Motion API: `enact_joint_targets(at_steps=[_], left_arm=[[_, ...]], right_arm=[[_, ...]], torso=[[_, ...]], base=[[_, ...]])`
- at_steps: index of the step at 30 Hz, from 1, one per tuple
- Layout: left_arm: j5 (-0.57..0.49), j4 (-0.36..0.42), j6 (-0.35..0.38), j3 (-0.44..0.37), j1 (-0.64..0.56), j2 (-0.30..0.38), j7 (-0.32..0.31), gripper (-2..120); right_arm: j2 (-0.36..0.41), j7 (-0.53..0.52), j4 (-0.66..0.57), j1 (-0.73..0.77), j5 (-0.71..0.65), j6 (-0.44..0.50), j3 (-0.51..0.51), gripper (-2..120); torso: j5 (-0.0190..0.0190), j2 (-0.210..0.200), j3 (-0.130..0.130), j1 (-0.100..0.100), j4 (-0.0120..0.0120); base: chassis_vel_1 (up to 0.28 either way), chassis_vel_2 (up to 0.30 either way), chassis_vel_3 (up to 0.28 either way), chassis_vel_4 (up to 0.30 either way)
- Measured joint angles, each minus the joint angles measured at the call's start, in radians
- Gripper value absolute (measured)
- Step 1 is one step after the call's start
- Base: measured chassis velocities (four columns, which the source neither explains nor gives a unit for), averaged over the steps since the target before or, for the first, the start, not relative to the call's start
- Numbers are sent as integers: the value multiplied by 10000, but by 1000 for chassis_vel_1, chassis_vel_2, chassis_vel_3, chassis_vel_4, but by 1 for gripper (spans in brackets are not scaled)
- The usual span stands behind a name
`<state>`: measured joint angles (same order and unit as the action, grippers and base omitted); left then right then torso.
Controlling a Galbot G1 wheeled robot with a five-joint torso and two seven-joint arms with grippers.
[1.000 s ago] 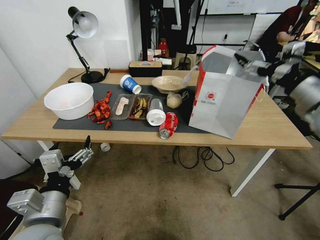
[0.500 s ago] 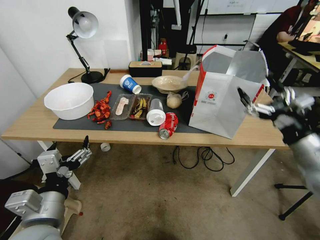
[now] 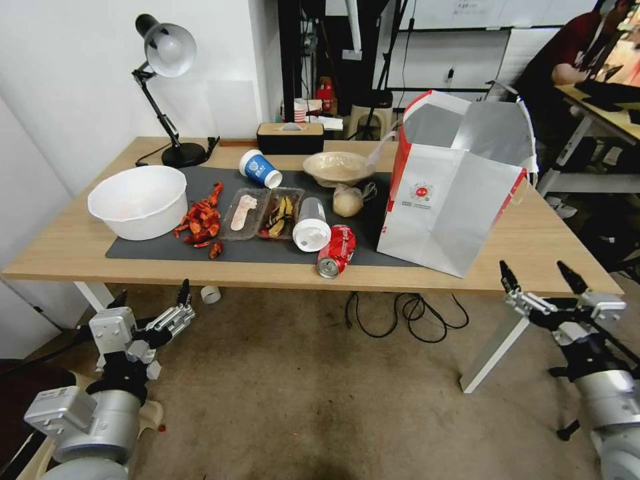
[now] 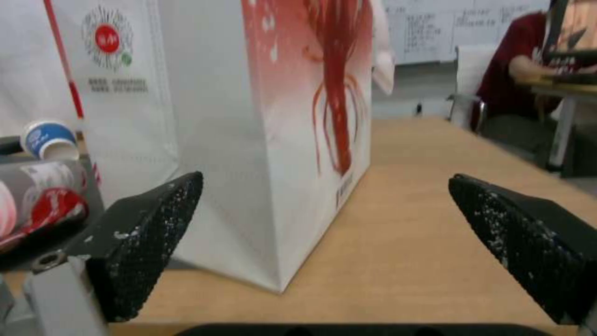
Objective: Pick up the food delivery bag from the floor and place it on the table.
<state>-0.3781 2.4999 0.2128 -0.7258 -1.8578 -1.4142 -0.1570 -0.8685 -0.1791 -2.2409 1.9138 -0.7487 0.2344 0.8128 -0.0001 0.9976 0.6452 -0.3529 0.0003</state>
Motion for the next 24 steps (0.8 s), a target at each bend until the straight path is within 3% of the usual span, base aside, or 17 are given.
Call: enact_joint_targets(at_steps=[8,24], left_arm=[[126,0,121,-59,-36,0,182,100],[-9,0,267,-107,-26,65,244,100]], right_arm=[[-56,-6,17,-113,-160,-221,-565,100],[41,-8,-93,-178,-562,-421,-538,100]], torso=[[2,-1,0,-1,-1],[1,-1,0,-1,-1]], base=[[0,0,0,0],[0,0,0,0]])
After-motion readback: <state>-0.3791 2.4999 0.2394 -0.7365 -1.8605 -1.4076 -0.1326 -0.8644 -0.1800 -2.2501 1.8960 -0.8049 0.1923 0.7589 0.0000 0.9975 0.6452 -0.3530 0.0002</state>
